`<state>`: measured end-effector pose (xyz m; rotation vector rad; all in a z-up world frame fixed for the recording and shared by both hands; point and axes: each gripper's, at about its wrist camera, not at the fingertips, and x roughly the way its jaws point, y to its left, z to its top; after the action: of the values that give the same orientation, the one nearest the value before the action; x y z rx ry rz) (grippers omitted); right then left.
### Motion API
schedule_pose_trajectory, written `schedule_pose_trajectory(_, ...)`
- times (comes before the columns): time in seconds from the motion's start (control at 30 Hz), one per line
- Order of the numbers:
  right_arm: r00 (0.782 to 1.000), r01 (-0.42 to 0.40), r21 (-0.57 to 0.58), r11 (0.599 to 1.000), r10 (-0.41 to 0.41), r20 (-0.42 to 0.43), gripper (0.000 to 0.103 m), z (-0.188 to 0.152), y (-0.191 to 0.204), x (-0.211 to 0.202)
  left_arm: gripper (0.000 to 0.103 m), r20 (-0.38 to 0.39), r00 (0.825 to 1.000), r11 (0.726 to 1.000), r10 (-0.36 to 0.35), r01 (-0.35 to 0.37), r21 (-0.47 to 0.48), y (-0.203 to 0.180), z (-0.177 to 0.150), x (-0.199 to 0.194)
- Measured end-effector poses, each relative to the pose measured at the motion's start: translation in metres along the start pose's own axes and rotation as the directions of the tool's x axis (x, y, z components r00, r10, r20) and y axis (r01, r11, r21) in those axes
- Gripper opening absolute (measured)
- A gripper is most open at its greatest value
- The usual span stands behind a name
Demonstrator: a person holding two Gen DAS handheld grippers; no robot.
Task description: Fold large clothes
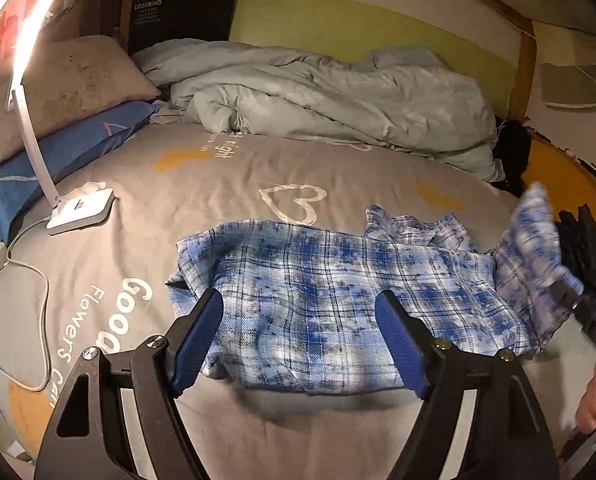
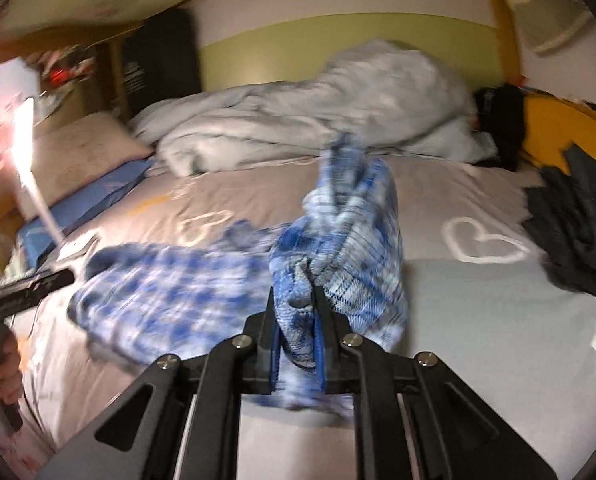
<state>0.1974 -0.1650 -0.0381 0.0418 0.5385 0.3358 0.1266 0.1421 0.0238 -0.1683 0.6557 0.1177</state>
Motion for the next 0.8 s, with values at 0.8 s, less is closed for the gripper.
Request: schedule_pose_trajectory(0.8, 0.968, -0.198, -0.020, 0.980, 0.193, -0.163, 0.036, -0.035, 0.047, 0.040, 0.077, -0.025, 1.000, 1.000, -0.004, 0.003, -0.018, 0.004, 0.000, 0.003)
